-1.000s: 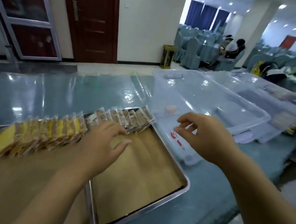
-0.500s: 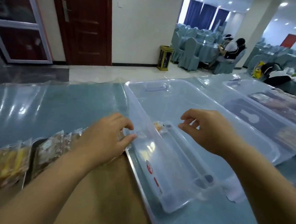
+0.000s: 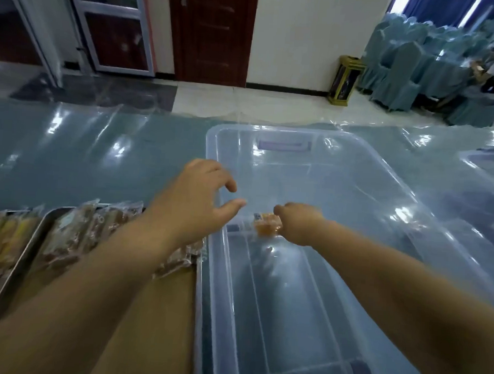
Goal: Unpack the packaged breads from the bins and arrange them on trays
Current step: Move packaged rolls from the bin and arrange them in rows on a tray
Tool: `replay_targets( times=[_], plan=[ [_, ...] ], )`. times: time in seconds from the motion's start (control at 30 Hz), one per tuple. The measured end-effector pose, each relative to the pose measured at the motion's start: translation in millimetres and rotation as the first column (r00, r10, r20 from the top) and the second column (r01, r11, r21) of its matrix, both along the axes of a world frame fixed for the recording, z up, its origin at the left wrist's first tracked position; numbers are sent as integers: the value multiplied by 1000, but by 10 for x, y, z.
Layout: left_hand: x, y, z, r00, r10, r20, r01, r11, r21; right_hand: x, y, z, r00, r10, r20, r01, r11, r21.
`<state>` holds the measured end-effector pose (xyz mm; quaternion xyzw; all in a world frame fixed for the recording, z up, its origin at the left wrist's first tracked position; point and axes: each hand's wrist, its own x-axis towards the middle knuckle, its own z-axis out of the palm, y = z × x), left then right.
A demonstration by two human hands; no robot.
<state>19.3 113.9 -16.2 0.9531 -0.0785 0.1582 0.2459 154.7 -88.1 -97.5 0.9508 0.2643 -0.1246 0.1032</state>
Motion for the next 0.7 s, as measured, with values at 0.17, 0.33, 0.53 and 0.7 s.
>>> replay_targets(
  times=[0.17, 0.33, 0.53, 0.7],
  plan=[
    [-53, -3, -56, 1000, 5, 2, -5, 998, -60, 179, 15, -569, 997, -22, -80, 22, 1000, 1],
    [-89, -12, -77, 1000, 3, 17, -1, 995, -103, 209, -60, -739, 996, -19, -92, 20, 1000, 5],
    [-213, -16, 5, 997, 33, 70, -28, 997, -75, 143, -65, -176, 992, 17, -124, -23, 999, -48],
    [-585, 140, 146, 993, 13, 119, 2, 993, -121, -262, -74, 644, 1000, -15, 18, 14, 997, 80]
  ],
)
